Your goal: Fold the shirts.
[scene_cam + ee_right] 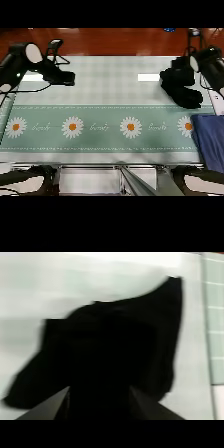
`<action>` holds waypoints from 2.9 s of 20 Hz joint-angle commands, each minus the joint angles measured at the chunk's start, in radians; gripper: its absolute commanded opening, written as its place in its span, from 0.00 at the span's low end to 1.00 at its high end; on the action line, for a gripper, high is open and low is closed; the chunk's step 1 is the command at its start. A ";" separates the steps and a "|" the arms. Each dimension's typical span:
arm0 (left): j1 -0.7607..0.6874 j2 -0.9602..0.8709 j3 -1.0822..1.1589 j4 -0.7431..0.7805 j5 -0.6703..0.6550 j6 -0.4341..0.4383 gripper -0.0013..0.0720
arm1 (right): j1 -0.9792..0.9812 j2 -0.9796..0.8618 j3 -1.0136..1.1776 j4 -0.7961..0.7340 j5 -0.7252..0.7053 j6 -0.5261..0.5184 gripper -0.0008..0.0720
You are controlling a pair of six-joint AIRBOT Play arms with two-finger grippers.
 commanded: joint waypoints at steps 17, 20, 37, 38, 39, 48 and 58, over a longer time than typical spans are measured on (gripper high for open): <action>0.219 0.340 -0.315 -0.006 0.121 -0.100 0.71 | -0.257 -0.438 0.289 0.606 0.118 -0.315 0.05; 0.341 0.457 -0.317 -0.067 0.105 -0.098 0.71 | -0.253 -0.300 0.370 0.647 0.127 -0.396 0.05; 0.293 0.942 -0.665 -0.238 0.262 0.019 0.71 | 0.119 0.286 0.721 0.745 0.184 -0.498 0.05; 0.295 0.942 -0.660 -0.211 0.297 0.018 0.71 | 0.153 0.291 0.721 0.747 0.235 -0.496 0.05; 0.306 0.942 -0.652 -0.190 0.330 0.018 0.71 | 0.192 0.291 0.721 0.751 0.284 -0.497 0.05; 0.362 0.942 -0.632 -0.256 0.250 0.008 0.71 | 0.642 0.177 0.212 0.844 0.236 -0.414 0.05; 0.362 0.941 -0.677 -0.275 0.201 0.011 0.71 | 0.678 -0.122 0.076 1.194 -0.015 -0.471 0.57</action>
